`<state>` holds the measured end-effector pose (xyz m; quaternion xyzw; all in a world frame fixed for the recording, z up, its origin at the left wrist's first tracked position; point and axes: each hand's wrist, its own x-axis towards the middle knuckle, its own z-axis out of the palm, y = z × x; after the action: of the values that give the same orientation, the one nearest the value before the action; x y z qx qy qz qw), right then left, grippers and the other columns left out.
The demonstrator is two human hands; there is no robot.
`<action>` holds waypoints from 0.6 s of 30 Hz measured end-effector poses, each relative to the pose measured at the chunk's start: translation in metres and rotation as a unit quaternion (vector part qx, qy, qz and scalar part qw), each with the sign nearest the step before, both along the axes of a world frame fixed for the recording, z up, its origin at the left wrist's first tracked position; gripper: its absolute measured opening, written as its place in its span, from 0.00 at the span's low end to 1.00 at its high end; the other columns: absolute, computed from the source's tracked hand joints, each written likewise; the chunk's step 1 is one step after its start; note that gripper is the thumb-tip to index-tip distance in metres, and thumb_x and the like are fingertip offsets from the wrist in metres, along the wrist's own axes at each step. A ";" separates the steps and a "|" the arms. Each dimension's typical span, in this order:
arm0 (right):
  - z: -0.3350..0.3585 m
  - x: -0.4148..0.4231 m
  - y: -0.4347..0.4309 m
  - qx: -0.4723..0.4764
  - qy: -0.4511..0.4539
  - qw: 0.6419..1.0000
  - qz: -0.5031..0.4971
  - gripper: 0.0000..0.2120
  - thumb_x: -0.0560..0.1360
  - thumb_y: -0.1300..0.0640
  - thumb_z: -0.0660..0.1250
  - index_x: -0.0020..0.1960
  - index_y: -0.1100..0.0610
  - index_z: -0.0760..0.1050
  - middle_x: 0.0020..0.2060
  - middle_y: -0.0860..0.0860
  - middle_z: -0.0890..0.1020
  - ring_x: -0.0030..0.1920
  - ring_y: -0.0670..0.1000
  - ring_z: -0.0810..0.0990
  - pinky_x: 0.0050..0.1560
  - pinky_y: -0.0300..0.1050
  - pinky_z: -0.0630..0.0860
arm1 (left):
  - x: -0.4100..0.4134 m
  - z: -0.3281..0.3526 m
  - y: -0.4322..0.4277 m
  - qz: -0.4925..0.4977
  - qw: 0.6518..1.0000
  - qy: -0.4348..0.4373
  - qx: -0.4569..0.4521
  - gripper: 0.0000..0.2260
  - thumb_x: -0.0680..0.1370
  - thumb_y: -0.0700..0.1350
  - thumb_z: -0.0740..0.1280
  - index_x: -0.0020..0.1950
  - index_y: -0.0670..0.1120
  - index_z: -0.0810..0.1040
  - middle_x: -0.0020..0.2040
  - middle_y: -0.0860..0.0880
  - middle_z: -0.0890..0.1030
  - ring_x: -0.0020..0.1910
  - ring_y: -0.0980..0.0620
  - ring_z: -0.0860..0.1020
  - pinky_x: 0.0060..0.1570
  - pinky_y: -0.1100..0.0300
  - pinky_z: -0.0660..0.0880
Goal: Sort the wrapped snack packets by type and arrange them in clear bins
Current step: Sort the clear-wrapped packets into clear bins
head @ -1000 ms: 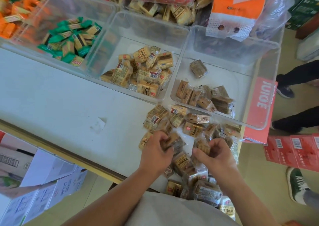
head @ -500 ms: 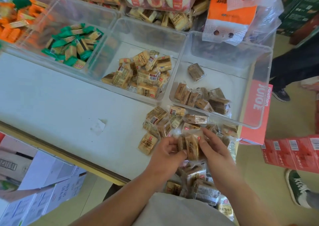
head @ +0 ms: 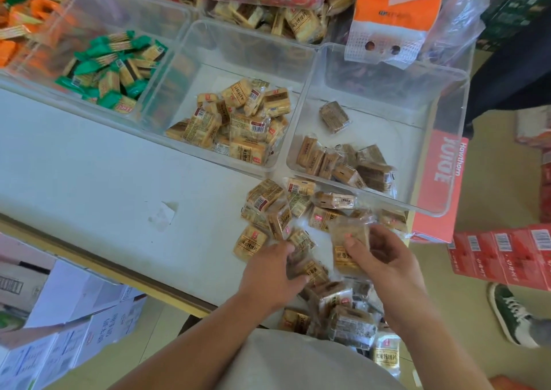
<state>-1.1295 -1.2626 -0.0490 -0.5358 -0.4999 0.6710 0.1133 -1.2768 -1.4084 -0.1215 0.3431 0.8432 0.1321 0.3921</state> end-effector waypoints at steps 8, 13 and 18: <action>0.005 -0.005 0.007 0.007 -0.015 1.000 -0.020 0.22 0.65 0.46 0.80 0.56 0.44 0.79 0.40 0.41 0.85 0.42 0.43 0.85 0.44 0.39 0.78 | -0.002 -0.013 0.009 0.012 0.998 -0.035 -0.056 0.20 0.70 0.66 0.74 0.54 0.57 0.75 0.48 0.60 0.77 0.50 0.55 0.77 0.54 0.55 0.72; 0.008 -0.010 0.011 0.008 -0.010 0.999 -0.038 0.24 0.64 0.45 0.80 0.58 0.46 0.80 0.44 0.45 0.86 0.47 0.48 0.85 0.46 0.39 0.78 | -0.015 0.021 0.004 0.169 0.973 -0.137 0.083 0.16 0.72 0.54 0.78 0.53 0.57 0.74 0.50 0.57 0.79 0.48 0.58 0.79 0.43 0.67 0.76; 0.026 -0.024 0.025 0.039 0.029 0.997 -0.058 0.23 0.68 0.48 0.78 0.61 0.50 0.80 0.48 0.50 0.86 0.48 0.51 0.86 0.45 0.39 0.79 | -0.041 0.093 0.040 0.331 0.896 -0.158 0.251 0.12 0.75 0.47 0.77 0.54 0.53 0.77 0.42 0.57 0.84 0.38 0.59 0.83 0.36 0.63 0.80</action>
<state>-1.1537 -1.2378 -0.0226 -0.5393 -0.4905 0.6584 0.1873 -1.3173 -1.3687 -0.0283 0.1061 0.7736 0.5142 0.3547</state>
